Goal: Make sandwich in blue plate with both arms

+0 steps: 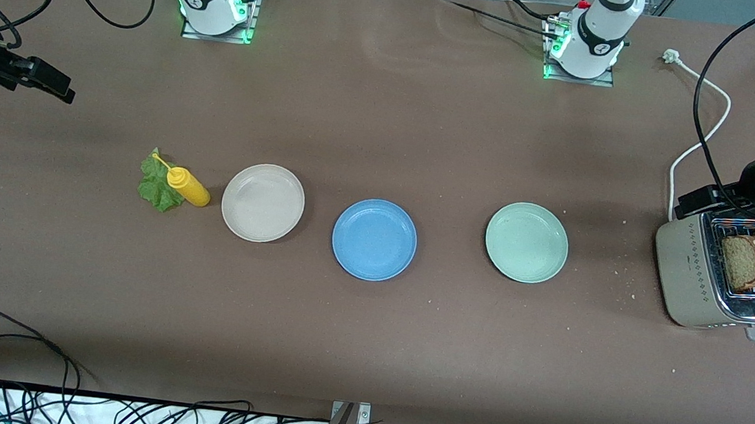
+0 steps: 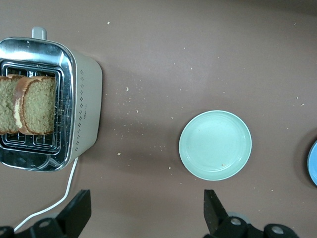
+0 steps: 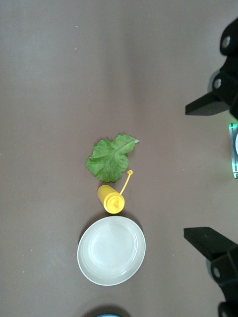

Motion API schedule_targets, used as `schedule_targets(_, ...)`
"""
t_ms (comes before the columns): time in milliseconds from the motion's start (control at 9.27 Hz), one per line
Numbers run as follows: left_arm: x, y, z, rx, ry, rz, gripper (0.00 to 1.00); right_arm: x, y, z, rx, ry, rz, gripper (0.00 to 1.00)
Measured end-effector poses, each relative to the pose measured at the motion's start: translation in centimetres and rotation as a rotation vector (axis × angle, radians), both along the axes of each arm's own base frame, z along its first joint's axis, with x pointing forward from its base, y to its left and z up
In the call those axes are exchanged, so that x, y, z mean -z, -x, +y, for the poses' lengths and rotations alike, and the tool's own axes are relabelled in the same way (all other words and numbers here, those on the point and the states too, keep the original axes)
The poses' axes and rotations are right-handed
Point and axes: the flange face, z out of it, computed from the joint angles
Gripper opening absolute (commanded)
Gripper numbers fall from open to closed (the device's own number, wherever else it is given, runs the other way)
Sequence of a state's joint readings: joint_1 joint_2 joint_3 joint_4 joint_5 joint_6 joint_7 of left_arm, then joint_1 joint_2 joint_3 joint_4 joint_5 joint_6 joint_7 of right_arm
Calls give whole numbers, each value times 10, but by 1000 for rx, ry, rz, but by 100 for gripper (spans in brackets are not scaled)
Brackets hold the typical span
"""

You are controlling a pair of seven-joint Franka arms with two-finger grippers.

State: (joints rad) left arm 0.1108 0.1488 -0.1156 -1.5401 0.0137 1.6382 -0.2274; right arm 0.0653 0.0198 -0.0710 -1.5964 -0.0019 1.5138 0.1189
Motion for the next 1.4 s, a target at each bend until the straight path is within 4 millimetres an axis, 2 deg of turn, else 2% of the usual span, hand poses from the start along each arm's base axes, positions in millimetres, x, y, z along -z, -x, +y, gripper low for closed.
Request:
schedule_targets(647, -3, 1, 4, -8, -1, -5, 100, 0, 0, 0, 0, 0, 0, 100)
schedule_targets(863, -7, 3, 30, -7, -1, -12, 100, 0, 0, 0, 0, 0, 0, 100)
schedule_targets(1187, -12, 8, 91, 4, -27, -31, 100, 0, 0, 0, 0, 0, 0, 100)
schedule_targets(1403, -2, -3, 126, 20, -67, -79, 100, 0, 0, 0, 1, 0, 0, 100)
